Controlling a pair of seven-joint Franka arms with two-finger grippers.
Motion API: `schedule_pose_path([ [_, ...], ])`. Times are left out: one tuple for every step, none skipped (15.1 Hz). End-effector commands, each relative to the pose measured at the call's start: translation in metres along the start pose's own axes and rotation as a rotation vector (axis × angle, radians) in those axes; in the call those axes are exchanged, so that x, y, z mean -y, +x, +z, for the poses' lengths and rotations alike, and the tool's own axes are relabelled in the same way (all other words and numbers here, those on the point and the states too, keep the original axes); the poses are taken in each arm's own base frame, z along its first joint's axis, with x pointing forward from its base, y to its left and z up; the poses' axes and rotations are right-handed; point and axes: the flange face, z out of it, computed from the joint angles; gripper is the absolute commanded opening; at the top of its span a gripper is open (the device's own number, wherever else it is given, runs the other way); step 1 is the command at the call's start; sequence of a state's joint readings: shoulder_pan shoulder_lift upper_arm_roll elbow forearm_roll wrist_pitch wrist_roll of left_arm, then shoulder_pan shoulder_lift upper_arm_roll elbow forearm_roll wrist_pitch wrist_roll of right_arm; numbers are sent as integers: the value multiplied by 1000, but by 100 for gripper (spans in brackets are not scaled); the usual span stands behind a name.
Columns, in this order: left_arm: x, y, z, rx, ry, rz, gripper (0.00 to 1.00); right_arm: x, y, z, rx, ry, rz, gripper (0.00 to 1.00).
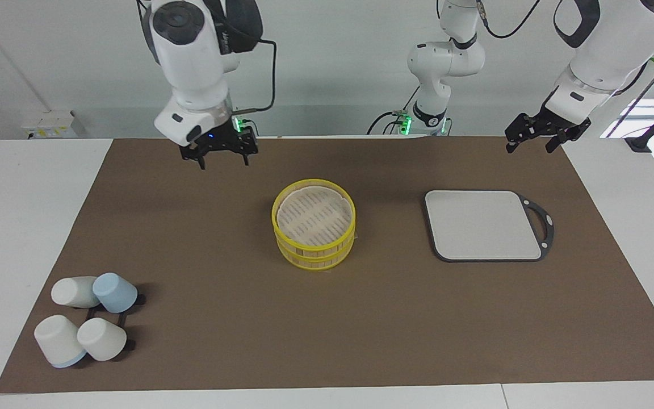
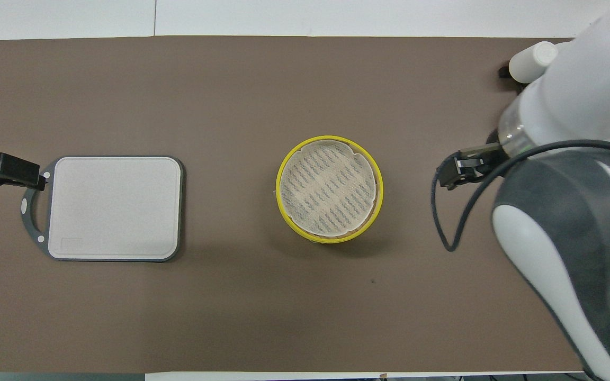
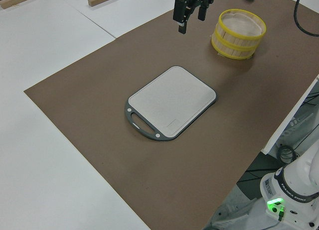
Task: Place bun in steamer
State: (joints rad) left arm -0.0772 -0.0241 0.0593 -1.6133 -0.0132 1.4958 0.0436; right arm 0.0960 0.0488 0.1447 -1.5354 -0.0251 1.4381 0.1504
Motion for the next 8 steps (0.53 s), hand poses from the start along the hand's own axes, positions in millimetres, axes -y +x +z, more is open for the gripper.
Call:
schedule_pose_path([
  [2, -3, -6, 2, 5, 10, 100, -28, -26, -7, 20, -1, 2, 100],
  [3, -3, -6, 2, 5, 9, 100, -32, -33, -12, 12, 1, -11, 100],
  [3, -3, -7, 0, 5, 9, 100, -35, -32, -12, 9, 2, -12, 100],
  [3, -3, -7, 0, 5, 9, 100, -44, -31, -12, 3, 6, 5, 100],
  [3, -3, -7, 0, 5, 7, 100, -60, -29, -12, -1, 13, 35, 100],
  [2, -3, -6, 0, 5, 9, 100, -61, -26, -13, -22, 18, 34, 100],
  [3, -3, -6, 2, 5, 7, 100, -61, -21, -15, -61, 21, 33, 100],
  [3, -3, -6, 0, 5, 7, 100, -63, -14, -16, -87, 23, 32, 100],
])
